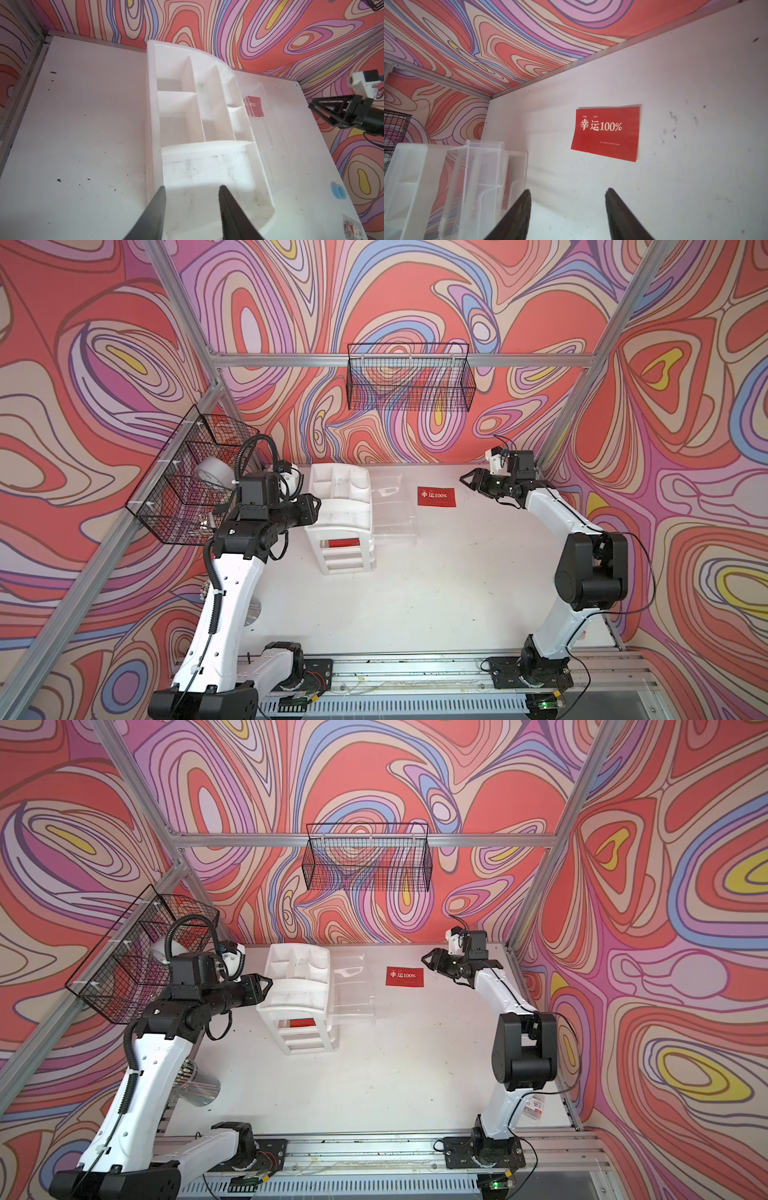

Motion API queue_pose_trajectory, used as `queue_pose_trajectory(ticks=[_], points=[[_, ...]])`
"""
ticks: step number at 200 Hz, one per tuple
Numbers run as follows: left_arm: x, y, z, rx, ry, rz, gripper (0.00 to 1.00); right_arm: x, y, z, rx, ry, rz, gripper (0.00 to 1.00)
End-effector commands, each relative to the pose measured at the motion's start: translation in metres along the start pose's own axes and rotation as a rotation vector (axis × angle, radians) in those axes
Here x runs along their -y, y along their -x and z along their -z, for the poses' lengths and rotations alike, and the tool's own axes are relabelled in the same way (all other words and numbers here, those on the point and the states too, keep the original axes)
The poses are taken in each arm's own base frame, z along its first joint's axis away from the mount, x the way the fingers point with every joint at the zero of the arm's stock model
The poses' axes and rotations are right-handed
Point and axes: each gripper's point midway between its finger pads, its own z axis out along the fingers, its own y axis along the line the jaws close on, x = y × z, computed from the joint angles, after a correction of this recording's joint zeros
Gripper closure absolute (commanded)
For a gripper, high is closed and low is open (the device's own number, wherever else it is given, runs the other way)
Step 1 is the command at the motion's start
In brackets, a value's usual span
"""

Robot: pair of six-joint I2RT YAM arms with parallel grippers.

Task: Take the postcards out of the drawer
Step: Close the drawer in the storage box.

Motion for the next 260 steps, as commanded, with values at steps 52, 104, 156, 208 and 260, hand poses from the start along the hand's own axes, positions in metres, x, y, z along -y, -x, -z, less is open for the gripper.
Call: queue_pose_trajectory(ticks=[52, 104, 156, 208, 260], points=[[-0.013, 0.003, -0.011, -0.006, 0.05, 0.007, 0.59, -0.052, -0.049, 0.004, -0.04, 0.118, 0.028, 0.44], [-0.022, 0.008, -0.025, -0.01, 0.083, 0.008, 0.63, -0.09, -0.077, -0.02, -0.089, 0.18, 0.056, 0.48], [-0.03, 0.009, -0.04, -0.027, 0.101, 0.013, 0.7, -0.112, -0.092, -0.041, -0.134, 0.209, 0.079, 0.53], [-0.029, 0.006, -0.047, -0.041, 0.088, 0.014, 0.75, -0.124, -0.103, -0.055, -0.172, 0.23, 0.091, 0.58], [-0.027, 0.001, -0.053, -0.063, 0.064, 0.009, 0.79, -0.15, -0.104, -0.054, -0.179, 0.284, 0.119, 0.62]])
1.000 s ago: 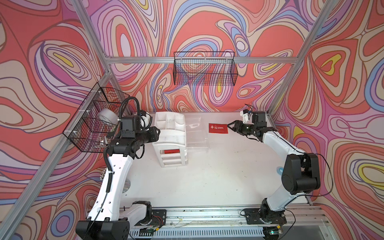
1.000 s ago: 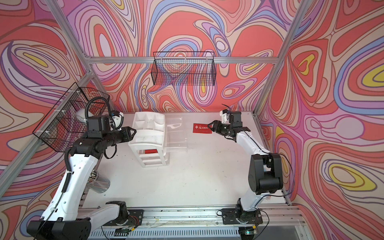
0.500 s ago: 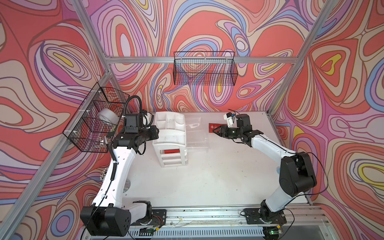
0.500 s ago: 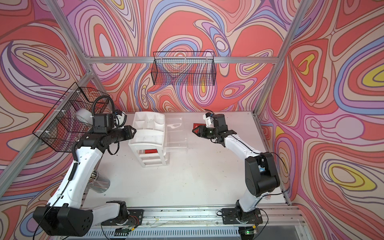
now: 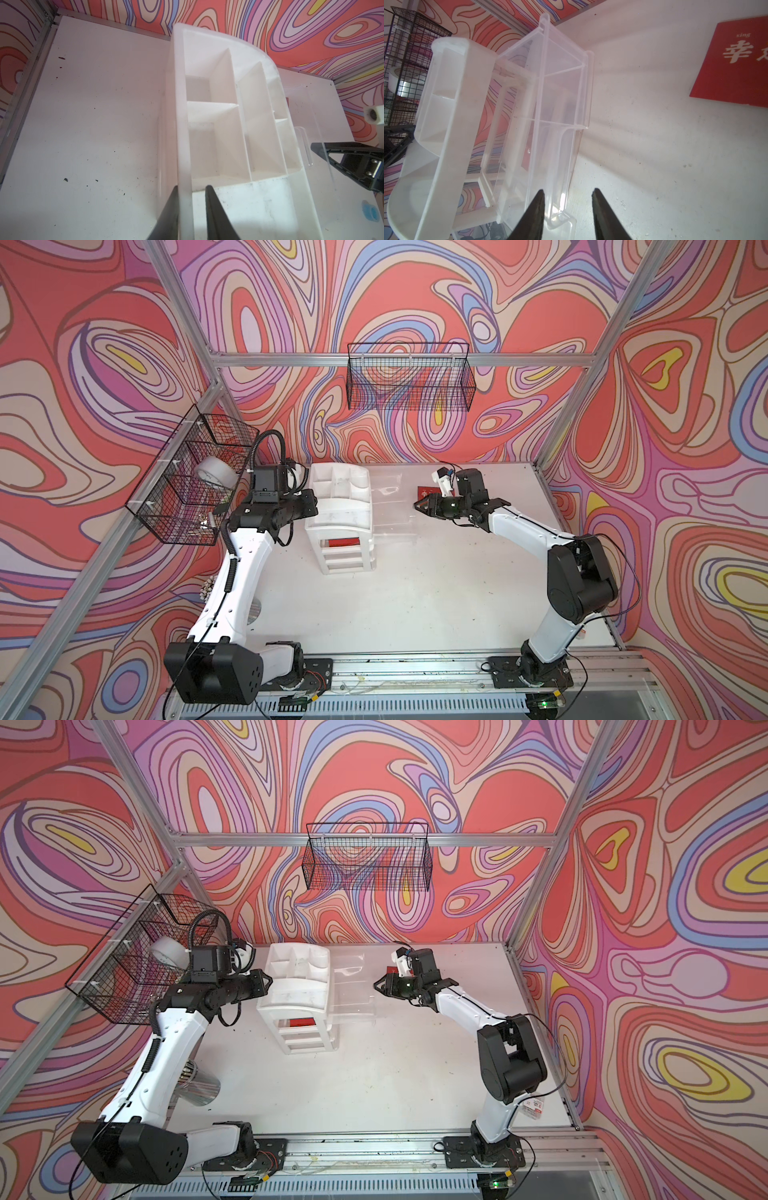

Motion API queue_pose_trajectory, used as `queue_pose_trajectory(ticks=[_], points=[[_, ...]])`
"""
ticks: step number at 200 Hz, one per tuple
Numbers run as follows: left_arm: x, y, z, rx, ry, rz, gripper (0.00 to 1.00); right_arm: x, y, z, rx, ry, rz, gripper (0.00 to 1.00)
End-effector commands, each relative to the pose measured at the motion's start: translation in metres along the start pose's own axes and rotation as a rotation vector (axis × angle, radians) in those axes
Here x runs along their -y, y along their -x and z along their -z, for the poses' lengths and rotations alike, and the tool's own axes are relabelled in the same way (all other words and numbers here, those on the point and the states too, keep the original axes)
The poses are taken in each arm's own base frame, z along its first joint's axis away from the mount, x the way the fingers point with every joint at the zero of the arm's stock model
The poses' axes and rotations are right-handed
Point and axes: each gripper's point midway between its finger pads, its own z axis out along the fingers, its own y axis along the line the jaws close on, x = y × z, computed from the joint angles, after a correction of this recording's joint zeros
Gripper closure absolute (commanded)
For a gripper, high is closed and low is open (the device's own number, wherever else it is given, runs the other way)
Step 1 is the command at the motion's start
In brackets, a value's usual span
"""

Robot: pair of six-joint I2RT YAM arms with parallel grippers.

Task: Take the postcards out of the drawer
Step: Close the drawer in the storage box.

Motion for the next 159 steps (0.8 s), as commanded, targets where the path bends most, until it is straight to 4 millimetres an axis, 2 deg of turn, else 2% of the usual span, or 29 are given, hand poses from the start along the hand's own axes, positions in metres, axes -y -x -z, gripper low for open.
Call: queue_pose_trajectory(ticks=[1, 35, 40, 98, 159], points=[[0.002, 0.002, -0.005, 0.0, -0.025, -0.019, 0.79, -0.019, 0.01, -0.004, 0.016, 0.045, 0.036, 0.62], [0.005, -0.002, -0.01, -0.019, -0.044, -0.018, 0.81, -0.035, 0.01, -0.006, 0.011, 0.08, 0.053, 0.62], [0.005, -0.003, -0.01, -0.022, -0.046, -0.018, 0.82, -0.028, 0.004, -0.015, -0.011, 0.072, 0.041, 0.62], [0.005, -0.007, -0.011, -0.035, -0.051, -0.02, 0.82, -0.036, 0.004, -0.018, -0.012, 0.093, 0.031, 0.63], [0.008, -0.009, -0.014, -0.048, -0.071, -0.02, 0.85, -0.047, -0.001, -0.028, -0.043, 0.144, 0.035, 0.69]])
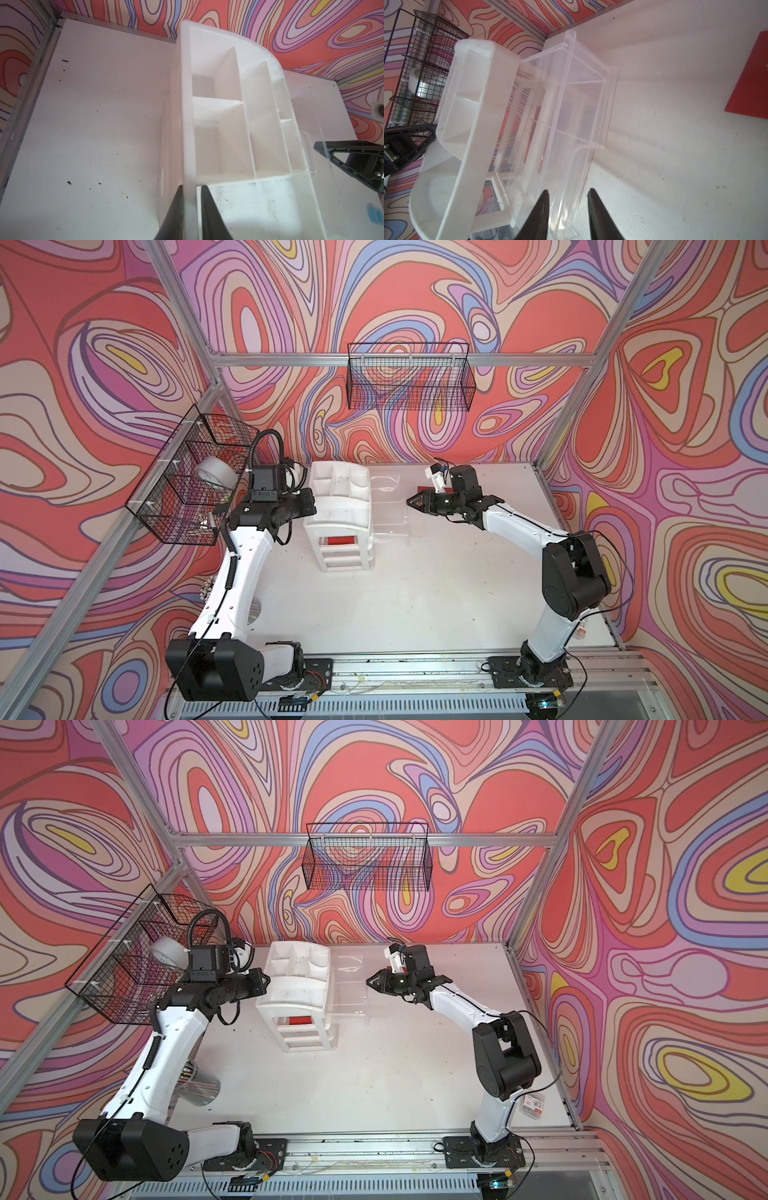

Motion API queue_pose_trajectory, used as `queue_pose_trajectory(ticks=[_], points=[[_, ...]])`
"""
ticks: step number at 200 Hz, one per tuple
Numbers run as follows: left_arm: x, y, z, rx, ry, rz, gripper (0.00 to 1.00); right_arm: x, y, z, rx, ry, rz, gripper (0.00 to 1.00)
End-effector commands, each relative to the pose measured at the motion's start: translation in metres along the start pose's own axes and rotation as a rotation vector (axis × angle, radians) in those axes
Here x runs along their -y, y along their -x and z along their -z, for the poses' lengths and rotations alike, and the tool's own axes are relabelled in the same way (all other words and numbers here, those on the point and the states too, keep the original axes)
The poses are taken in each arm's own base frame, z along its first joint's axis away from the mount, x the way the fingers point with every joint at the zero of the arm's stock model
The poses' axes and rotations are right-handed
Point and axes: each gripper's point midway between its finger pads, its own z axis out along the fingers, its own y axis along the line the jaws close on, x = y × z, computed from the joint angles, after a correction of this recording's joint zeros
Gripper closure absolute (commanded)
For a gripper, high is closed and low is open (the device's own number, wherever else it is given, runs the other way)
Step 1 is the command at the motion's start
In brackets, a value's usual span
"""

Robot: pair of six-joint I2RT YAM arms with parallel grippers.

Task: Take the postcards out of the drawer
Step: Close the drawer in the storage box.

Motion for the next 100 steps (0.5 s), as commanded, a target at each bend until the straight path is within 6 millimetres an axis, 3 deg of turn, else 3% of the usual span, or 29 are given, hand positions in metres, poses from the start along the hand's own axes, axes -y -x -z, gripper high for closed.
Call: queue_pose_trajectory(ticks=[1, 100], points=[[0.012, -0.011, -0.01, -0.05, -0.074, -0.015, 0.85, -0.027, -0.008, -0.015, -0.042, 0.089, 0.033, 0.69], [0.013, -0.019, -0.015, -0.079, -0.092, -0.01, 0.87, -0.059, -0.008, -0.033, -0.044, 0.227, -0.001, 0.71]])
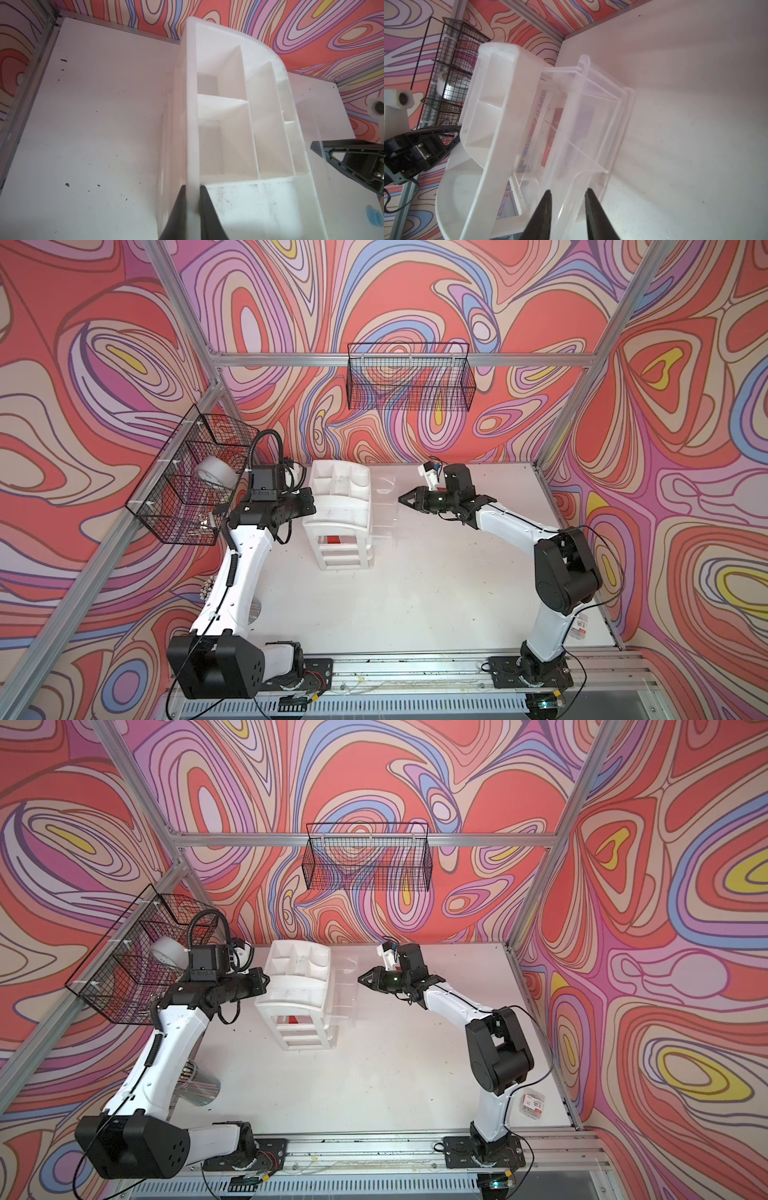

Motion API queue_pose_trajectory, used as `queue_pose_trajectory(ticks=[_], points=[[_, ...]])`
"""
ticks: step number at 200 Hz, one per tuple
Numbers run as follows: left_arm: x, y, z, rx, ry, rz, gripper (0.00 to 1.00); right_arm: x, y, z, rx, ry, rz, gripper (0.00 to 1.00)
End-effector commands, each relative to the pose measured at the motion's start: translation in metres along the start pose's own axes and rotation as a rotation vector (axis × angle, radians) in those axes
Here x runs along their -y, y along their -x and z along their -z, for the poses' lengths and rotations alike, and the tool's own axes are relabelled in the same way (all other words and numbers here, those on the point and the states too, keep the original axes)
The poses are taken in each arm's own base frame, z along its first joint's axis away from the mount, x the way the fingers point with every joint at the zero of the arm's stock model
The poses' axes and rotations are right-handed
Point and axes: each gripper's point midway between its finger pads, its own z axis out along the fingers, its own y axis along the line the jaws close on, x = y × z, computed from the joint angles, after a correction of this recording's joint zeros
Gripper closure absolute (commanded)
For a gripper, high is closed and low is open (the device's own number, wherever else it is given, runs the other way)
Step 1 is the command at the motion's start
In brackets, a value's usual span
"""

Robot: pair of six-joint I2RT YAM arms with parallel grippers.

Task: Take the postcards out of the drawer
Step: Close the drawer in the storage box.

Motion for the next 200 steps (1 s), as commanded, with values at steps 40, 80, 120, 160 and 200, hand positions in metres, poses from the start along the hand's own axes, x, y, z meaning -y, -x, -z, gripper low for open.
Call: queue_pose_trajectory(ticks=[40, 80, 120, 160, 200], points=[[0.013, -0.02, -0.011, -0.079, -0.08, -0.012, 0.88, -0.027, -0.008, -0.017, -0.034, 0.109, 0.008, 0.71], [0.014, -0.02, -0.012, -0.081, -0.083, -0.014, 0.88, -0.026, -0.013, -0.029, -0.055, 0.116, 0.003, 0.73], [0.015, -0.021, -0.012, -0.083, -0.088, -0.011, 0.88, -0.032, -0.021, -0.048, -0.083, 0.141, 0.005, 0.75], [0.015, -0.021, -0.013, -0.086, -0.091, -0.01, 0.88, -0.047, -0.03, -0.068, -0.116, 0.182, 0.016, 0.76], [0.016, -0.021, -0.014, -0.09, -0.099, -0.009, 0.88, -0.055, -0.038, -0.078, -0.139, 0.205, 0.019, 0.76]])
